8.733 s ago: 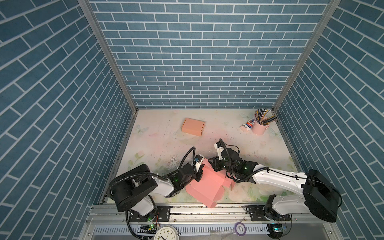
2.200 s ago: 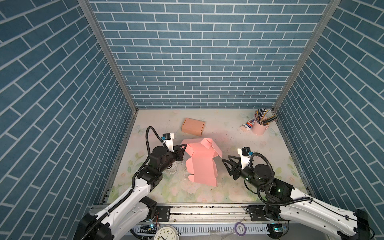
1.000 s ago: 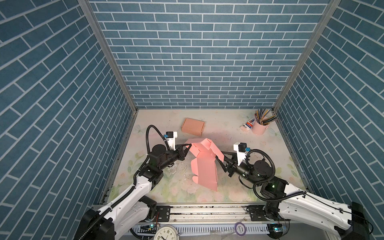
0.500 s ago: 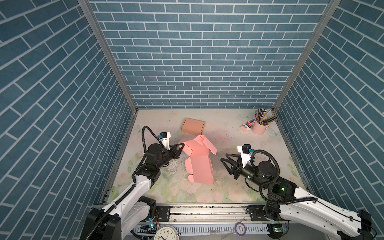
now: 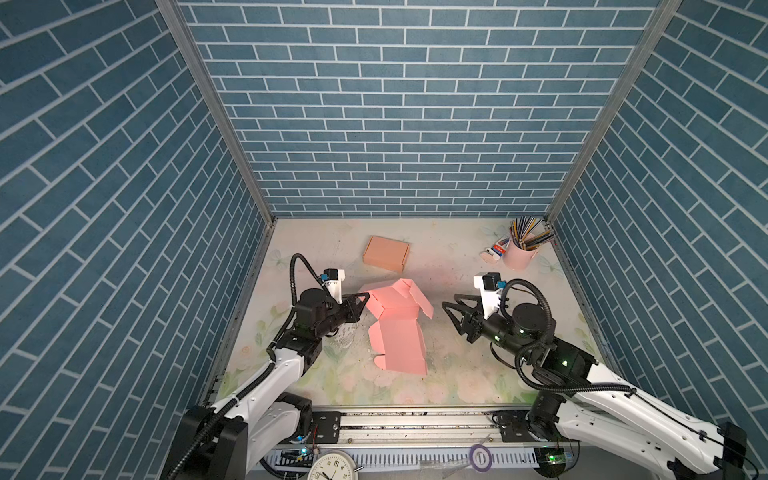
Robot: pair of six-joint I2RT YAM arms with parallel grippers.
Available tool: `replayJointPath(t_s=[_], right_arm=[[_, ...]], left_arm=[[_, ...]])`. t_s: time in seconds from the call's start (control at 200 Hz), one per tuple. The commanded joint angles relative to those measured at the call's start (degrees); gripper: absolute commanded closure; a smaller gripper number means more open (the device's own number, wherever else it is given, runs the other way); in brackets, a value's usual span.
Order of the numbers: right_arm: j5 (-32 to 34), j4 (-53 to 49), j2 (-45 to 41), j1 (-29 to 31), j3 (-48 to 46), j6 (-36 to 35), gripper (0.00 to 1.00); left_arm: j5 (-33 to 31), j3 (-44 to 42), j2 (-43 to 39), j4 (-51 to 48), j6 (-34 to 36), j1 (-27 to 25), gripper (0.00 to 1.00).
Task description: Fold the paper box
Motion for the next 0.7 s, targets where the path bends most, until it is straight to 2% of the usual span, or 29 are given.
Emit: replayJointPath(t_s=[0.0, 0.48, 0.695], right_arm=[[-3.4, -0.4, 3.1, -1.2, 2.5, -0.4, 0.50], [-10.0, 2.4, 14.0, -2.8, 5.2, -2.4, 0.58], [-12.3, 3.2, 17.0, -2.8, 5.6, -2.6, 0.58]], left_arm=[[1.4, -0.8, 0.8, 1.9, 1.4, 0.3, 0.93], [1.6, -1.1, 4.8, 3.7, 2.1, -0.5, 0.93], [0.8, -0.8, 6.3, 3.9, 2.4, -0.9, 0.93]])
